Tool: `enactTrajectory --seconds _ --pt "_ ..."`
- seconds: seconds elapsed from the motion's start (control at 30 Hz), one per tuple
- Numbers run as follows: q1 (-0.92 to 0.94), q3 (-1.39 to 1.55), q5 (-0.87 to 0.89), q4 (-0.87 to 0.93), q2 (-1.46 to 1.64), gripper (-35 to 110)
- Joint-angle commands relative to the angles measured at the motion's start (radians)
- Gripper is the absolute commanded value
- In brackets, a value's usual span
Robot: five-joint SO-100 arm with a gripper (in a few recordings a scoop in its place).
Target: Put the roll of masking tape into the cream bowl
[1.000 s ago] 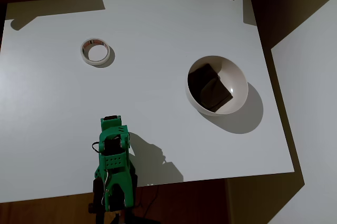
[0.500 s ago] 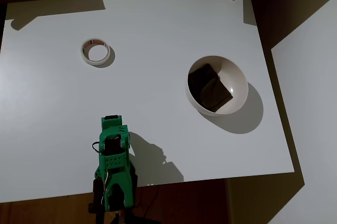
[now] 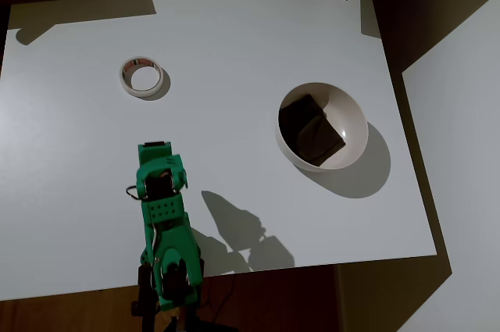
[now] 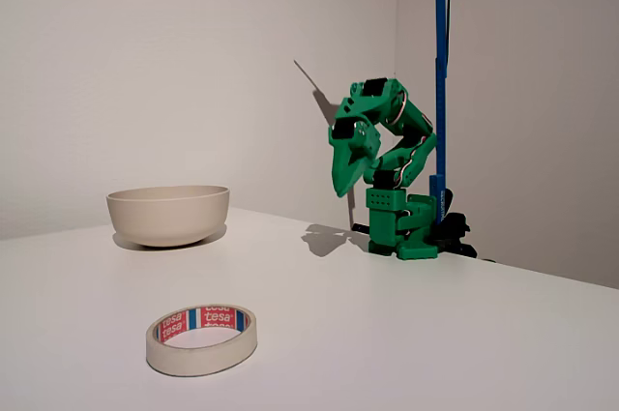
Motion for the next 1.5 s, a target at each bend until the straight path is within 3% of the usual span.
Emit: enactTrajectory --seconds 0.0,0.43,0.73,0.9,1.07,1.47 --pt "-0.009 -0.333 0.009 0.052 -0.242 -8" --pt "0.044 -1.21 0.015 0.256 -1.121 -8" --pt "0.057 -1.644 0.017 0.31 -1.509 -8" --pt "0.06 -1.782 0.035 0.318 -1.666 21" --pt "0.028 -1.948 0.005 0.354 -1.822 21" --pt "-0.02 -1.963 0.034 0.313 -1.944 22"
